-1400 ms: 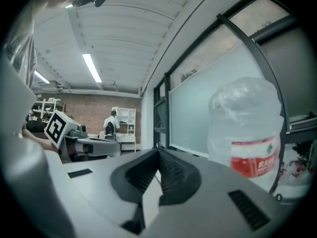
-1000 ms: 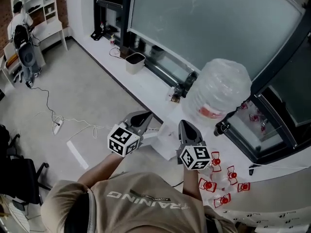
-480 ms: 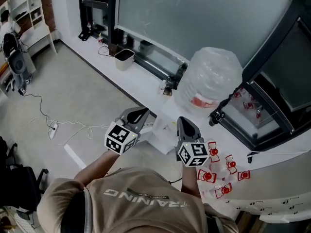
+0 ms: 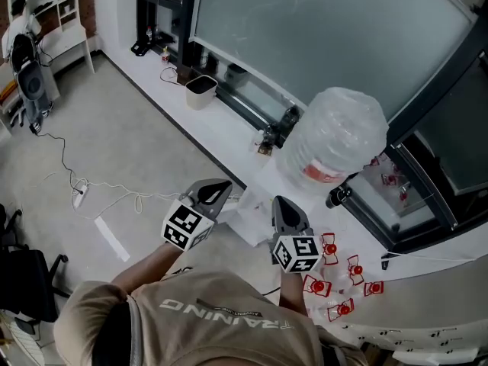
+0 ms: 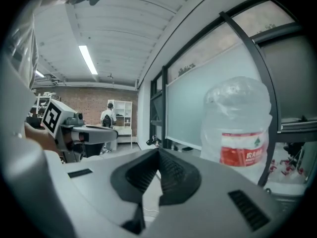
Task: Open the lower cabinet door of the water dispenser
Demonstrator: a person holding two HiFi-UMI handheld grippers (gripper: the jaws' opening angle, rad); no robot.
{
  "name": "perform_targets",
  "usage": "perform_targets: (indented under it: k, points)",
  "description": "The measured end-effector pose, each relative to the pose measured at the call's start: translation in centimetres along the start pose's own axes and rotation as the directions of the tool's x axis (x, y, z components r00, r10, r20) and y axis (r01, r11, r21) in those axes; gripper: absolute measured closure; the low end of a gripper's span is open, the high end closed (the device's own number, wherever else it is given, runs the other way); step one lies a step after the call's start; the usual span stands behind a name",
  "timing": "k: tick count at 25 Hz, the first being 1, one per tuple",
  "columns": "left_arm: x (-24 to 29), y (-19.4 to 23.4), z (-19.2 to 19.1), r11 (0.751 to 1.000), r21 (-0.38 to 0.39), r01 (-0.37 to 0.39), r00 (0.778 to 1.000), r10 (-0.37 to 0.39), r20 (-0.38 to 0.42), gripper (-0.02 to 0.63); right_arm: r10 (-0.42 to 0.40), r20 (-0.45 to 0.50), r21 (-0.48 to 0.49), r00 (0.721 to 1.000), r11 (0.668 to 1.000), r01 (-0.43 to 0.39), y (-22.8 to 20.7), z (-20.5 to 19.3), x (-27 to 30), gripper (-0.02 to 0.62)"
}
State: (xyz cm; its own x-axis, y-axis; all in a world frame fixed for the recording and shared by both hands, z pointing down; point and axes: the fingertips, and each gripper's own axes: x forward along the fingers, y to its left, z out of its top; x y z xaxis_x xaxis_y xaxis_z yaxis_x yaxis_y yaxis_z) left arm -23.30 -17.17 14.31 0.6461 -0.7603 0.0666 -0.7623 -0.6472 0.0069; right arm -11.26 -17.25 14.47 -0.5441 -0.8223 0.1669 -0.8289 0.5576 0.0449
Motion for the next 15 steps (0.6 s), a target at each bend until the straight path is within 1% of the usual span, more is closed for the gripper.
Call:
perform_targets:
  k: [6, 10, 15]
  points:
    - [-0.6, 0.8, 0.8, 1.000, 0.003, -0.024, 1.000, 0.024, 0.017, 0.615, 0.014, -0.027, -0.029, 1.000, 0.999, -0.014, 0.9, -0.4, 0.0, 0.588]
    - [-0.6, 1.1, 1.0, 0.999, 0.013, -0.037, 0.999, 0.037, 0.026, 0.615, 0.005, -0.017, -0.041, 1.000, 0.999, -0.006, 0.2, -0.2, 0.1, 0.588]
    - [-0.2, 1.4, 0.5, 0.998, 0.021, -0.064, 0.997, 0.064, 0.031, 0.615, -0.027, -0.022, -0.071, 0.999, 0.997, 0.025, -1.2, -0.1, 0.0, 0.588]
